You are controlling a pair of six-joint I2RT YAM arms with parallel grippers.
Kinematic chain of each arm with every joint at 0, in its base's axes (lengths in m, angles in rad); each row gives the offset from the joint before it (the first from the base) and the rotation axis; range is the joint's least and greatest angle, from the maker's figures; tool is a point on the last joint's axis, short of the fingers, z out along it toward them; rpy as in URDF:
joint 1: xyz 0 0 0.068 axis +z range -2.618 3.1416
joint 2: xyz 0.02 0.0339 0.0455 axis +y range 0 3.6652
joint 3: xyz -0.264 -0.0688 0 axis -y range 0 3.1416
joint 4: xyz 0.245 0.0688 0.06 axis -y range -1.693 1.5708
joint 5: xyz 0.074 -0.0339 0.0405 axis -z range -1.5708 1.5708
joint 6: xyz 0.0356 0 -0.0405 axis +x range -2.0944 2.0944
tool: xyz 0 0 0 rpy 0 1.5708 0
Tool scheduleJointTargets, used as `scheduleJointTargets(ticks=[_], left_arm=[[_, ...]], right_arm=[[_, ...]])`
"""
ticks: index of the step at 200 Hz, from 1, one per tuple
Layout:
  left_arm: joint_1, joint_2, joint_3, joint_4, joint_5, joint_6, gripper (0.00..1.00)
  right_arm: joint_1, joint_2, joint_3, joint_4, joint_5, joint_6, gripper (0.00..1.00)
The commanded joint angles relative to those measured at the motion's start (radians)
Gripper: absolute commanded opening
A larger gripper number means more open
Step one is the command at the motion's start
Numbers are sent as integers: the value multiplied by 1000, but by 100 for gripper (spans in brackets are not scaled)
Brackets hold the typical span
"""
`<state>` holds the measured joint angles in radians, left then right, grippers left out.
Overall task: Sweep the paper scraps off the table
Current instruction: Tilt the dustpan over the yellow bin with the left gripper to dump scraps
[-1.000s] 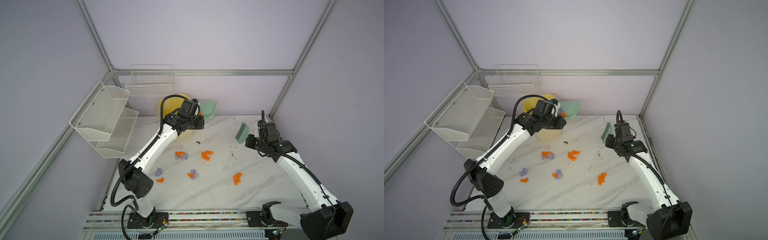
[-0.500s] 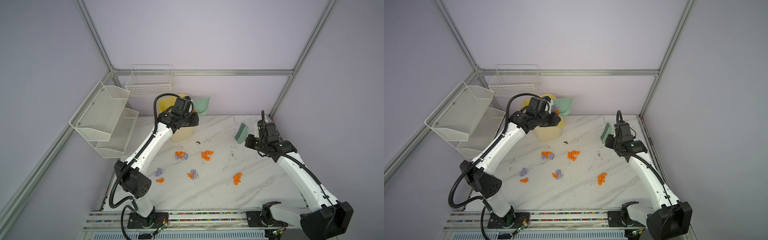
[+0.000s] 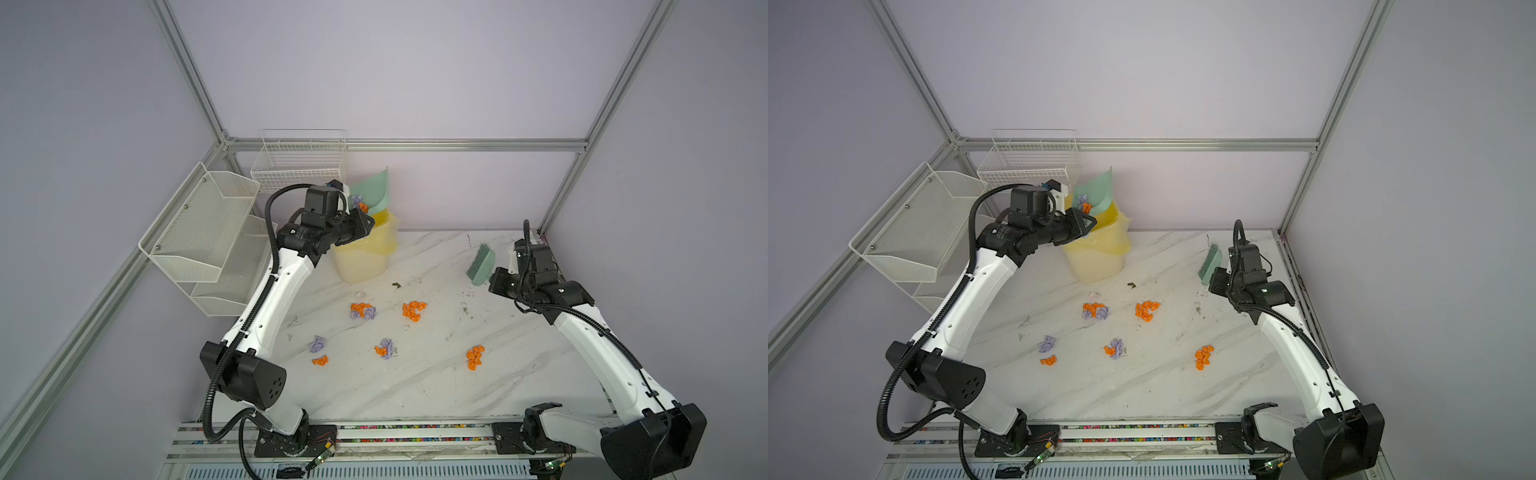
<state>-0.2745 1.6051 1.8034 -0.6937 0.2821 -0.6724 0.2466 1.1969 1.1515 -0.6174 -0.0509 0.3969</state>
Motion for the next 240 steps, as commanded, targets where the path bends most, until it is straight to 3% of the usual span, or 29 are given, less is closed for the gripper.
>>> scheduleJointTargets(ticks=[1,75,112,145,171,193,240], left_arm=[[38,-36,-93,144,149,-86,0],[143,-64,-295,427,391,-318,0],[228,-96,-474,738,499,-573,0],[252,-68,-534,957,584,-757,0],[273,-22,-609,1315,625,-1018,0],[278,18,-642,1489,627,-1156,0],[278,28,-677,1529,616,-1183,0]], right_arm=[[-7,-6,12,22,-16,13,0],[-6,2,23,30,-35,26,0],[-6,-2,28,25,-32,30,0],[-6,-2,27,28,-36,31,0],[-6,-6,23,28,-36,31,0],[-7,-5,21,28,-32,30,0],[-7,-3,16,32,-31,28,0]])
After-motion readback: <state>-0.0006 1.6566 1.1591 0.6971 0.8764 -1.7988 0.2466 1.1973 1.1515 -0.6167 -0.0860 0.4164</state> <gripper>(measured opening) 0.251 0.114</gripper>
